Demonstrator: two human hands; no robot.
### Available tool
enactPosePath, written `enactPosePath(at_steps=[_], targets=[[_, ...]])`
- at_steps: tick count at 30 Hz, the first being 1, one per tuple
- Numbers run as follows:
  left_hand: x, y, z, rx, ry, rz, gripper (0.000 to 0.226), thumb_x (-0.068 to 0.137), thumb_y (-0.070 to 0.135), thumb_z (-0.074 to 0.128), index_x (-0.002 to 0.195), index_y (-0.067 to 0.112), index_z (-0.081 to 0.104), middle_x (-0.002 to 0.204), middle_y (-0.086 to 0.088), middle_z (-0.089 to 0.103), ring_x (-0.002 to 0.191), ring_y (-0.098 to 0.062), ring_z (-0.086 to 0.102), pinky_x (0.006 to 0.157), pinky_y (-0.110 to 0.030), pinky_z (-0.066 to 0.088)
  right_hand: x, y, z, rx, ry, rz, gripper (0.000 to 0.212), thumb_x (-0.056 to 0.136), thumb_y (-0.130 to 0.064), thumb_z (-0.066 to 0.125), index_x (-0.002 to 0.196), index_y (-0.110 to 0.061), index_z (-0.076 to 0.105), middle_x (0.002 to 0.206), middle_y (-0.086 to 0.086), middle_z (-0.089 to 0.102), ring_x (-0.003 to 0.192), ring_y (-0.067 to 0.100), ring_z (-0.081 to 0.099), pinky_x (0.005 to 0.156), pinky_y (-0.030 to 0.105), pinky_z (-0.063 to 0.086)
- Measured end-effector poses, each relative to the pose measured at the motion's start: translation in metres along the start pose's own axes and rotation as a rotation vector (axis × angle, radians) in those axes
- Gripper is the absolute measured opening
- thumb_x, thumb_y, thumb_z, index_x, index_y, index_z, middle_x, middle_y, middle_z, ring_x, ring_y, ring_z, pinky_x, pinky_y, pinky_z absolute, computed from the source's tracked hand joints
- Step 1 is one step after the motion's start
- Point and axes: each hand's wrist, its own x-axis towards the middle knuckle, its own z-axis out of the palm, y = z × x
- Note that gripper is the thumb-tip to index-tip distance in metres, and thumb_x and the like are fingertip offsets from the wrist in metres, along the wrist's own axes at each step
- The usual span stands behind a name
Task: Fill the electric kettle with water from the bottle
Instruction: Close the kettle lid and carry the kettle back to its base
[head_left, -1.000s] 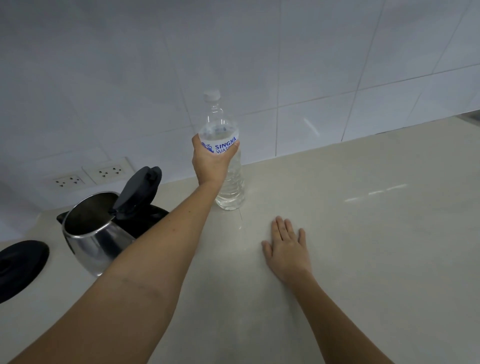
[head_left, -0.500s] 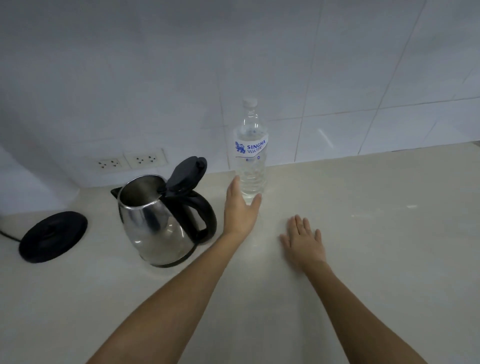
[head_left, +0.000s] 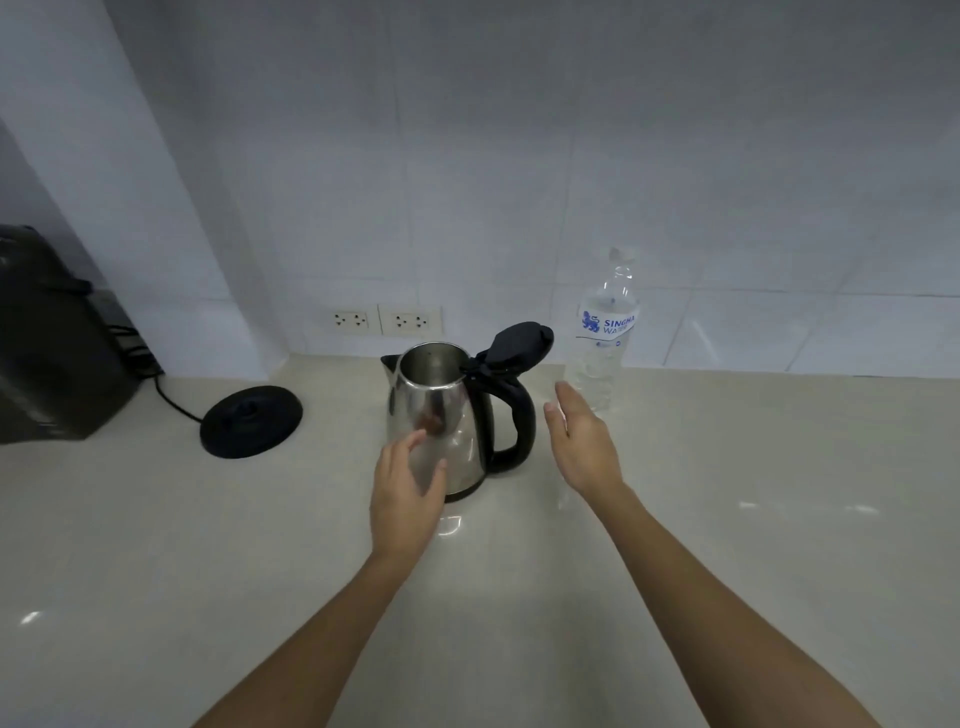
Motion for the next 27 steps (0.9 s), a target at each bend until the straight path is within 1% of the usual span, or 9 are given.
enactPosePath(at_steps=[3, 7, 10, 14, 16, 18, 21, 23, 27], targets=[[0.023, 0.001, -0.014, 0.011, 0.046, -0.028, 0.057, 0.088, 0.025, 0.068, 0.139, 0.013, 0.044, 0.139, -0.002, 0.044, 0.127, -0.015, 0.045, 0.105, -0.027, 0.037, 0.001, -0.029, 0.008, 0.306, 0.102, 0.054, 0.049, 0.102, -0.035, 0.031, 0.147, -0.015, 0.033, 0.152, -0.001, 0.039, 0.14, 0.015, 0.034, 0.109, 0.02, 0.022], [0.049, -0.004, -0.023, 0.057, -0.074, -0.075, 0.08, 0.091, 0.035, 0.064, 0.154, 0.011, 0.021, 0.161, -0.003, 0.02, 0.148, -0.017, 0.02, 0.115, -0.027, 0.019, 0.003, -0.051, 0.012, 0.457, 0.214, 0.052, 0.047, 0.103, -0.032, 0.029, 0.148, -0.016, 0.033, 0.15, -0.007, 0.038, 0.138, 0.003, 0.032, 0.107, 0.011, 0.019], [0.066, -0.007, -0.028, 0.056, -0.173, -0.095, 0.088, 0.091, 0.042, 0.061, 0.156, 0.013, 0.009, 0.164, 0.0, 0.009, 0.15, -0.016, 0.012, 0.12, -0.031, 0.016, 0.004, -0.059, 0.014, 0.485, 0.25, 0.016, 0.044, 0.103, -0.03, 0.029, 0.146, -0.021, 0.035, 0.136, -0.02, 0.042, 0.12, -0.016, 0.032, 0.091, -0.009, 0.019], [0.081, -0.009, -0.033, 0.022, -0.305, -0.164, 0.095, 0.09, 0.05, 0.059, 0.156, 0.015, 0.0, 0.164, 0.001, 0.003, 0.15, -0.021, 0.015, 0.12, -0.039, 0.021, 0.003, -0.067, 0.016, 0.524, 0.273, 0.003, 0.043, 0.103, -0.031, 0.03, 0.144, -0.023, 0.039, 0.133, -0.021, 0.045, 0.118, -0.015, 0.036, 0.089, -0.01, 0.022], [0.084, -0.01, -0.032, 0.023, -0.344, -0.178, 0.094, 0.09, 0.051, 0.058, 0.156, 0.015, 0.001, 0.164, 0.0, 0.007, 0.149, -0.022, 0.018, 0.119, -0.039, 0.024, 0.001, -0.071, 0.018, 0.526, 0.274, 0.001, 0.042, 0.103, -0.033, 0.031, 0.142, -0.023, 0.044, 0.13, -0.019, 0.051, 0.113, -0.015, 0.042, 0.086, -0.009, 0.026], [0.084, -0.011, -0.031, -0.004, -0.371, -0.163, 0.085, 0.09, 0.048, 0.059, 0.154, 0.013, 0.015, 0.16, -0.001, 0.024, 0.144, -0.023, 0.03, 0.115, -0.04, 0.03, 0.0, -0.074, 0.019, 0.516, 0.268, 0.003, 0.039, 0.102, -0.034, 0.034, 0.137, -0.024, 0.048, 0.122, -0.018, 0.058, 0.104, -0.016, 0.05, 0.083, -0.008, 0.029], [0.08, -0.014, -0.025, -0.062, -0.345, -0.123, 0.044, 0.087, 0.04, 0.066, 0.117, 0.019, 0.042, 0.118, 0.008, 0.061, 0.115, -0.016, 0.058, 0.095, -0.039, 0.048, 0.0, -0.078, 0.021, 0.501, 0.269, 0.001, 0.034, 0.101, -0.033, 0.037, 0.13, -0.025, 0.052, 0.11, -0.022, 0.06, 0.099, -0.018, 0.051, 0.079, -0.006, 0.032], [0.079, -0.016, -0.022, -0.064, -0.338, -0.113, 0.041, 0.086, 0.038, 0.068, 0.11, 0.02, 0.041, 0.107, 0.011, 0.063, 0.104, -0.01, 0.061, 0.09, -0.038, 0.05, 0.002, -0.079, 0.022, 0.496, 0.277, 0.01, 0.033, 0.1, -0.033, 0.038, 0.128, -0.024, 0.054, 0.107, -0.02, 0.061, 0.096, -0.014, 0.053, 0.077, -0.006, 0.033], [0.079, -0.016, -0.022, -0.021, -0.332, -0.076, 0.046, 0.084, 0.041, 0.069, 0.111, 0.021, 0.037, 0.107, 0.009, 0.06, 0.099, -0.014, 0.061, 0.082, -0.036, 0.051, 0.005, -0.083, 0.022, 0.472, 0.285, 0.007, 0.031, 0.1, -0.032, 0.038, 0.124, -0.027, 0.056, 0.104, -0.023, 0.061, 0.095, -0.021, 0.052, 0.076, -0.005, 0.033]])
